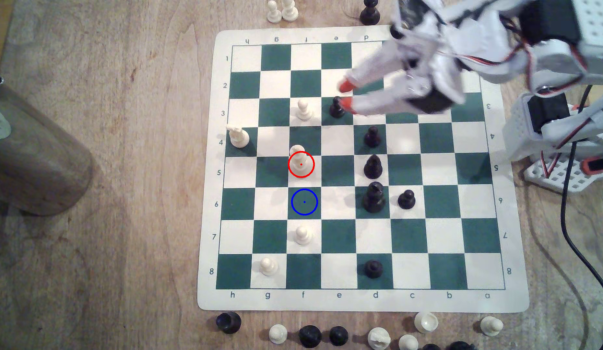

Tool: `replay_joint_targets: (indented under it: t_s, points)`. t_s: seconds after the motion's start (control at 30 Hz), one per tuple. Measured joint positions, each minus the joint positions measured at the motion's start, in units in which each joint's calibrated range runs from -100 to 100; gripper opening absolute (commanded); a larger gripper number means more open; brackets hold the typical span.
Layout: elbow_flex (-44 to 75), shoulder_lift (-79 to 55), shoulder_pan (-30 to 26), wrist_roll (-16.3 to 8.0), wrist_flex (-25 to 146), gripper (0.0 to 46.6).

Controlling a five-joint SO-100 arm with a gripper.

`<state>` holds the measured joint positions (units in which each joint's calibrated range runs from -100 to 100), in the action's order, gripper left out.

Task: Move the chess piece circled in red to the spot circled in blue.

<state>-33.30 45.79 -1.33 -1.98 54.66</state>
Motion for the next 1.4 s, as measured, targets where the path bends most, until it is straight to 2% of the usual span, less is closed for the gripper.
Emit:
replay_joint_targets:
  t_s: [0.23, 0.27, 0.37, 0.43, 0.7, 1.4]
  points:
    - [14.7, -18.2, 0.0, -4.5, 5.6, 9.7]
    - [17.6, -22.4, 0.4, -5.3, 6.5, 10.5]
    - [21.6, -28.0, 0.9, -6.4, 8.8, 16.6]
    - [25.7, -32.8, 1.0, -7.2, 10.6, 16.8]
    - [32.3, -42.2, 1.0, -7.3, 11.3, 16.8]
    - [32.3, -53.0, 1.0, -6.6, 5.6, 16.1]
